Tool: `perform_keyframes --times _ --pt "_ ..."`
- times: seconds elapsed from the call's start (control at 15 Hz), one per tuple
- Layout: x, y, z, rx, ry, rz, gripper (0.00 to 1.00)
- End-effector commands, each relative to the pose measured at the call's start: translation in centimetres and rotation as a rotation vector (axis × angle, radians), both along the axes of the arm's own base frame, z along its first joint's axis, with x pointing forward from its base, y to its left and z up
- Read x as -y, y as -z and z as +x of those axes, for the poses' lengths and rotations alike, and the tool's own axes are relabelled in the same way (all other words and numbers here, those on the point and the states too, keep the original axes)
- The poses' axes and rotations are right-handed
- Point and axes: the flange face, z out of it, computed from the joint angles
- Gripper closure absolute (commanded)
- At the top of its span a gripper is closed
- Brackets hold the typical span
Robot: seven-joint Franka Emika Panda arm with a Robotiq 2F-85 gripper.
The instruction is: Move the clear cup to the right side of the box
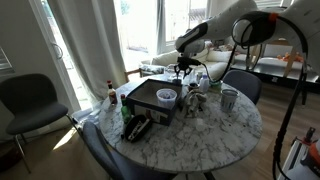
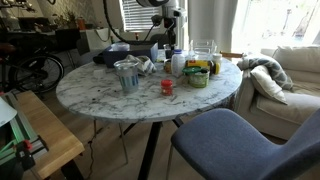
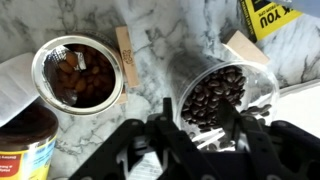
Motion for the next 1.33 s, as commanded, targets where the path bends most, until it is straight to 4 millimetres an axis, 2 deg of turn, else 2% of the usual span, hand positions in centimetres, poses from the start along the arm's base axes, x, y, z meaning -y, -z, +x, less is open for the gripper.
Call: perform_keyframes --times 0.0,0.13,0.2,0.33,0.53,0.73,0.93,1.2,1.27 --pt "0.4 -1.0 -0.3 -0.04 -0.038 0.076 0.19" --pt "0.8 -2.0 -1.2 -0.108 -0.089 0.109 0.03" --pt "1.2 -2.9 -1.6 -0.132 -0.117 0.115 0.0" --pt "2.1 -6.0 -1.9 -0.116 -0.204 0.095 0.0" --pt "2.9 -12.2 -2.8 -0.066 -0.358 0.015 0.0" --pt "3.6 -18.0 -5.3 -0.097 -0.497 -0.081 0.0" --pt "4.8 -22.4 -8.2 -0.137 -0.636 -0.158 0.0" --pt "5.4 -25.8 -12.1 -0.18 -0.839 -0.134 0.0" --pt "5.4 -25.4 -9.9 -0.16 -0.747 -0.165 0.0"
